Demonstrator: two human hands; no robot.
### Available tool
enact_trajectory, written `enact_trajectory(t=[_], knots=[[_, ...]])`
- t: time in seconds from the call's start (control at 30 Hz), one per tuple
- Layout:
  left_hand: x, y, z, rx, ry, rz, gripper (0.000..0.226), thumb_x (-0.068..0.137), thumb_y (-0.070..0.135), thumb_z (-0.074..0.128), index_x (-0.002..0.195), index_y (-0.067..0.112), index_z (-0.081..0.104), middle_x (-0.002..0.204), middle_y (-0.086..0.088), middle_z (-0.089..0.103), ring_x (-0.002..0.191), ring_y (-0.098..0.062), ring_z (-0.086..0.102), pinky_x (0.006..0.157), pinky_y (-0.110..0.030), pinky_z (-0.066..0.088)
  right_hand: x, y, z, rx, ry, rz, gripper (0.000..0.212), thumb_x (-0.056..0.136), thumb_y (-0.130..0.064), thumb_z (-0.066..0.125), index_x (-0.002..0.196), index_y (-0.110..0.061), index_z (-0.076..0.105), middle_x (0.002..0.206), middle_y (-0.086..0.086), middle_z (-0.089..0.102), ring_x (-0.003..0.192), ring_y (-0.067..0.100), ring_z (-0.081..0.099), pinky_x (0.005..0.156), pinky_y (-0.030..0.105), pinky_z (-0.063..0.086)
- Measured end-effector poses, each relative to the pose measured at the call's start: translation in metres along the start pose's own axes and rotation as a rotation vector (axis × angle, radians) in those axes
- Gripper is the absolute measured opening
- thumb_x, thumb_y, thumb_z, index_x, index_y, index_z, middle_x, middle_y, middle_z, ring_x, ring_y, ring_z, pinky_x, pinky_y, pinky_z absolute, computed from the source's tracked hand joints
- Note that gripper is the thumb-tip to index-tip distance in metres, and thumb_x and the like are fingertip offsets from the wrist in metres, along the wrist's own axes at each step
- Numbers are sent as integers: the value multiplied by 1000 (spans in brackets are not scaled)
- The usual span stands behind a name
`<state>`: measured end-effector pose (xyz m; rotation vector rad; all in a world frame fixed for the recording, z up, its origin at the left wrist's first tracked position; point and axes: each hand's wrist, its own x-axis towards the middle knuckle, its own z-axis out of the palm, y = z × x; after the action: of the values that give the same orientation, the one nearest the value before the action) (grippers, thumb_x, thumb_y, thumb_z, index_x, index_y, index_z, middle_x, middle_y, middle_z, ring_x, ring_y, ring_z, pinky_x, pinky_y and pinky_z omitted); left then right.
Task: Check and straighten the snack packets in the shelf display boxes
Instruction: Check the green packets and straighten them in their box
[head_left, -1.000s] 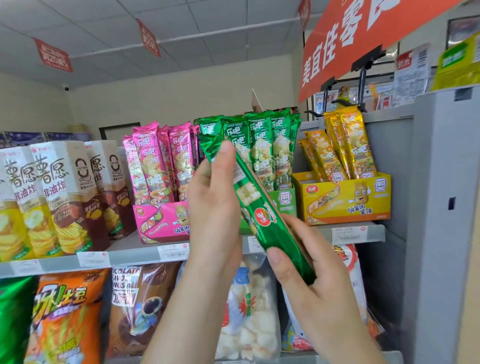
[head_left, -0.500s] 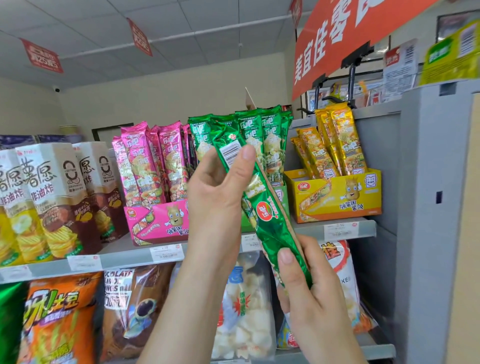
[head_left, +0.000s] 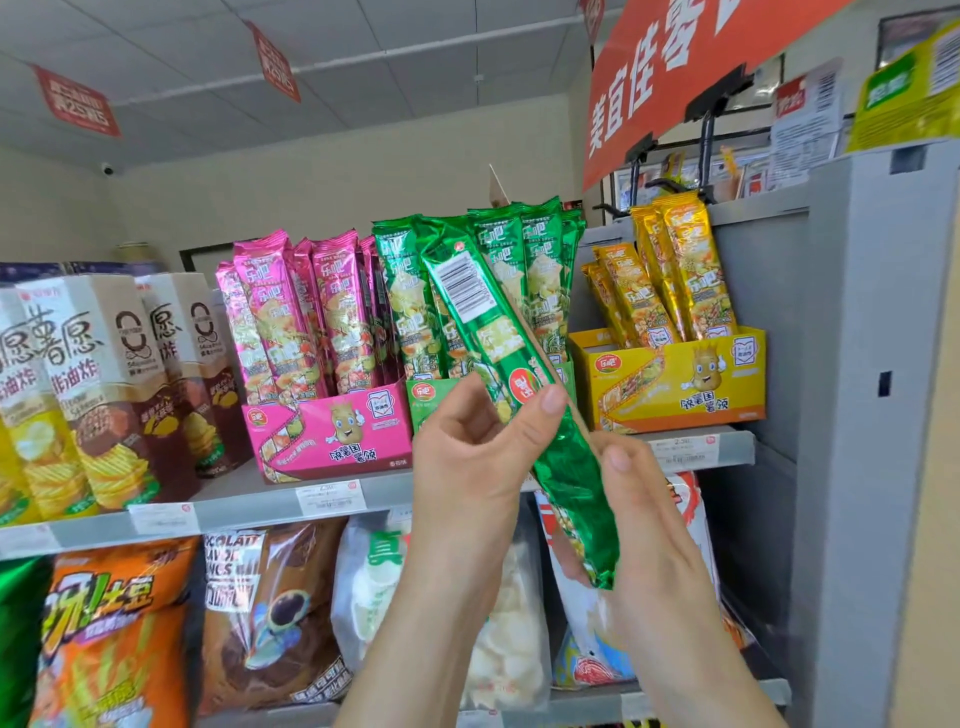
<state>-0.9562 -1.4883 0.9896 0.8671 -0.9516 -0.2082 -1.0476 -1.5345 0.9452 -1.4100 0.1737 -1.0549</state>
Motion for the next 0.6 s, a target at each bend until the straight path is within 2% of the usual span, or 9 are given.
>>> enact_trajectory(t=[0.1,0.17,0.23,0.33,0.47,0.53,0.6], knots=[[5,5,-5,-9,38,33,21,69,39,79,81,23,71,80,-1,67,74,-19,58,66,-37,48,3,-8,-5,421,-199,255,39,86,-53,55,99,-21,74,83,8,69,68,19,61,61,28,46],[7,9,-6,-39,49,28,27,71,40,77,89,21,74,88,-2,72,78,-21,62,71,-40,50,4,-8,-13,550,-361,345,40,82,-49,67,102,-15,75,84,16,69,67,23,62,60,29,46],[7,10,-5,-101,66,-8,34,71,37,80,96,15,72,93,-4,73,82,-20,64,79,-40,51,5,-6,-18,603,-444,334,45,74,-50,77,101,-14,75,85,16,70,65,21,65,56,25,49],[4,10,-2,-221,45,-56,47,64,33,86,99,9,65,86,-4,70,73,-15,65,71,-32,54,5,-3,-18,565,-404,231,48,66,-53,82,95,-14,77,79,12,71,62,17,65,55,22,49],[-6,9,-4,-334,-88,-82,66,54,37,91,103,8,59,85,-8,65,70,-19,63,61,-28,55,5,-4,-15,528,-345,119,46,64,-54,82,91,-18,76,73,9,70,61,15,65,55,22,47],[-12,7,-5,-334,-154,-102,62,57,35,91,104,9,60,87,-14,60,61,-18,59,48,-25,51,4,-5,-13,534,-317,105,51,62,-52,85,96,-15,75,73,13,69,58,19,64,52,23,47],[-16,7,-7,-319,-211,-121,47,66,29,87,104,12,65,88,-15,59,52,-14,55,38,-22,44,4,-6,-10,522,-259,77,58,57,-50,87,98,-12,73,75,18,68,54,23,63,49,23,48]])
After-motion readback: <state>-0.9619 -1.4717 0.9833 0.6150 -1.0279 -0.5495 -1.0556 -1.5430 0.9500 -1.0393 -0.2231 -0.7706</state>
